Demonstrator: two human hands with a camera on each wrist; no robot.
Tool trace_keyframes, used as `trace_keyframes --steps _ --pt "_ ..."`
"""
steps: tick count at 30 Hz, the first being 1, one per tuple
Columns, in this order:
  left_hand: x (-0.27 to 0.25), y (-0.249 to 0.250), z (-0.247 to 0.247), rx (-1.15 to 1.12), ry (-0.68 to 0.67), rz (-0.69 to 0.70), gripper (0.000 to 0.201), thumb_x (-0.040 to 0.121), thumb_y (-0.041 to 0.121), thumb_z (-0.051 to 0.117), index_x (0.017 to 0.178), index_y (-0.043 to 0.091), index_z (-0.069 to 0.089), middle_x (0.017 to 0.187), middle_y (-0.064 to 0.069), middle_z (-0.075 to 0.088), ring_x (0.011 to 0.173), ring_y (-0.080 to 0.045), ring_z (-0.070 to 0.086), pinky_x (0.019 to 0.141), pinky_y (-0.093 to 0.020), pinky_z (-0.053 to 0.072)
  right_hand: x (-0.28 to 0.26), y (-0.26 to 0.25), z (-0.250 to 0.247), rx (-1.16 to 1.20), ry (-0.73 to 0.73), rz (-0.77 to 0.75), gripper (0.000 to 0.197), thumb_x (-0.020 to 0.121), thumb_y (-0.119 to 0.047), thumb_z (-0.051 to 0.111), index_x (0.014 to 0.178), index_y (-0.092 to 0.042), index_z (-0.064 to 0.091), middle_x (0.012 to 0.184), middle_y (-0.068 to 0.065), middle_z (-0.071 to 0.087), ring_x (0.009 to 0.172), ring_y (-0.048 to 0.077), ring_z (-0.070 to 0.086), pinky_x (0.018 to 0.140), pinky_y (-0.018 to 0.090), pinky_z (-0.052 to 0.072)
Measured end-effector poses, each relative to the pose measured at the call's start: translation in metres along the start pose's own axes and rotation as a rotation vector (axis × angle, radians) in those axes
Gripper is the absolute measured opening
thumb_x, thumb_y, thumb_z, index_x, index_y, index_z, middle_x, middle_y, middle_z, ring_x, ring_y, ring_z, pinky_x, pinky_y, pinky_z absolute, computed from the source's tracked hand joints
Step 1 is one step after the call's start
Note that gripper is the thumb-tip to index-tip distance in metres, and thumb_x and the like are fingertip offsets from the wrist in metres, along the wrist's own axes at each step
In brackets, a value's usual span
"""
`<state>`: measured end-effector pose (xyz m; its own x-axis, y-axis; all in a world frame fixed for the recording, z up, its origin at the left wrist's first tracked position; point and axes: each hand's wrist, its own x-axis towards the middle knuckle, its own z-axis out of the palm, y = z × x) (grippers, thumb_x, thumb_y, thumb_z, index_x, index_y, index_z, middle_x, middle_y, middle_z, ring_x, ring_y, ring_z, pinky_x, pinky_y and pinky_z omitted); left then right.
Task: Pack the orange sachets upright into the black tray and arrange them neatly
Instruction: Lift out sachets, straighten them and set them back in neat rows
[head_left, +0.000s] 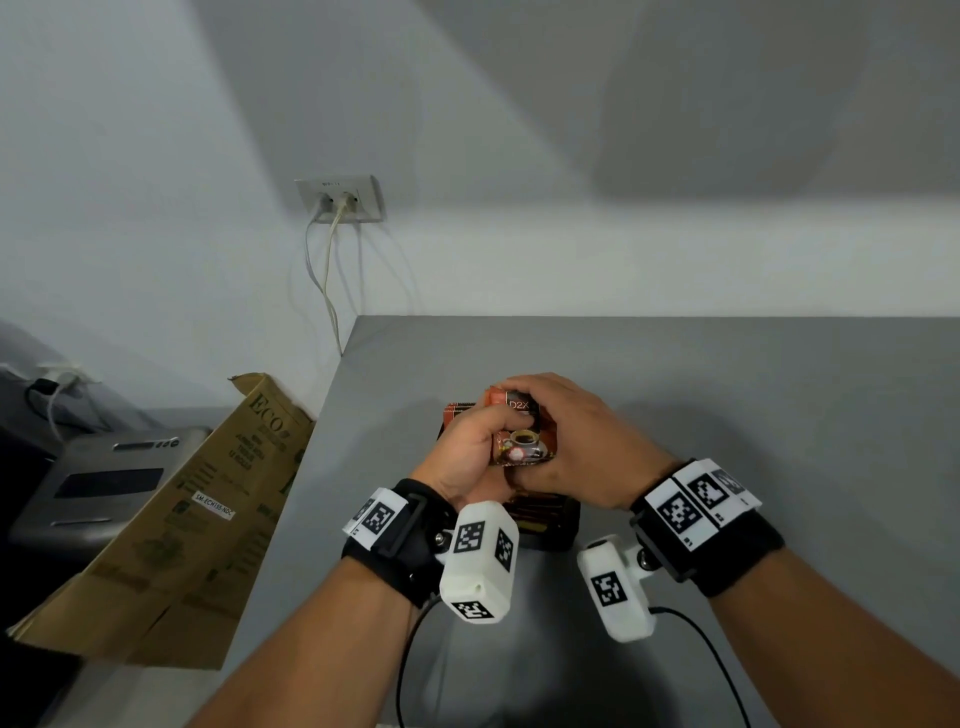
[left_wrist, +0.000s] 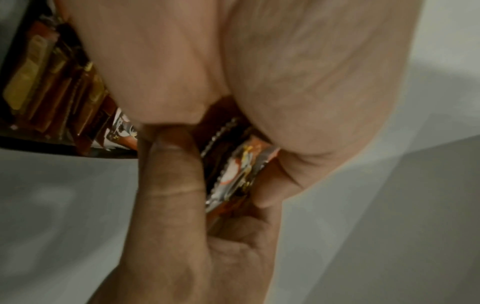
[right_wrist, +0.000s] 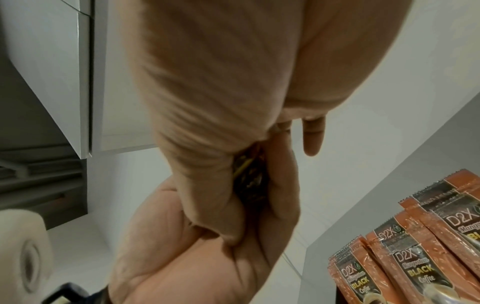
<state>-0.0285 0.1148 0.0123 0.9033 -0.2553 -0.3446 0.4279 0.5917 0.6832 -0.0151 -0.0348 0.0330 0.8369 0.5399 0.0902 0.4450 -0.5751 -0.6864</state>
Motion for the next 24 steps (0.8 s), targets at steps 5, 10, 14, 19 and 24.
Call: trace_keyframes --steps 5,10,14,19,24 --pt "0.002 0.002 0.001 0.068 0.042 0.066 0.06 0.07 -0.004 0.057 0.13 0.0 0.055 0.102 -0.024 0.065 0.084 -0.03 0.069 0.066 -0.037 0.059 -0.003 -0.003 -0.007 0.091 0.002 0.075 0.097 0.063 -0.054 0.08 0.147 -0.032 0.039 0.139 -0.017 0.044 0.127 0.0 0.043 0.109 0.023 0.036" --pt "0.003 0.003 -0.001 0.197 0.049 0.155 0.06 0.076 -0.017 0.064 0.13 0.006 0.052 0.102 -0.022 0.064 0.078 -0.027 0.065 0.067 -0.038 0.056 0.006 -0.004 -0.024 0.204 0.185 0.144 0.029 0.087 -0.014 0.07 0.103 -0.037 0.069 0.101 -0.017 0.068 0.087 0.002 0.066 0.078 0.017 0.052" --pt "0.007 0.009 -0.007 0.244 0.184 0.189 0.047 0.088 -0.013 0.06 0.129 0.008 0.051 0.096 -0.021 0.066 0.07 -0.025 0.067 0.068 -0.039 0.053 0.017 0.015 -0.034 0.194 0.286 0.197 0.021 0.084 -0.008 0.073 0.082 -0.029 0.072 0.081 -0.011 0.072 0.078 0.009 0.068 0.074 0.026 0.055" --pt "0.008 0.018 -0.026 0.237 0.33 0.19 0.036 0.091 -0.011 0.053 0.123 0.006 0.051 0.09 -0.017 0.063 0.065 -0.025 0.058 0.06 -0.037 0.051 0.027 0.053 -0.025 -0.019 0.27 0.312 0.019 0.085 -0.008 0.07 0.083 -0.026 0.068 0.082 -0.008 0.069 0.078 0.012 0.066 0.072 0.025 0.054" --pt "0.005 0.017 -0.032 0.314 0.332 0.176 0.024 0.089 -0.011 0.052 0.106 0.006 0.054 0.07 -0.016 0.056 0.056 -0.024 0.059 0.061 -0.037 0.048 0.036 0.082 0.005 -0.195 0.05 0.352 0.018 0.087 -0.005 0.065 0.09 -0.022 0.071 0.089 -0.004 0.066 0.087 0.019 0.067 0.076 0.027 0.053"
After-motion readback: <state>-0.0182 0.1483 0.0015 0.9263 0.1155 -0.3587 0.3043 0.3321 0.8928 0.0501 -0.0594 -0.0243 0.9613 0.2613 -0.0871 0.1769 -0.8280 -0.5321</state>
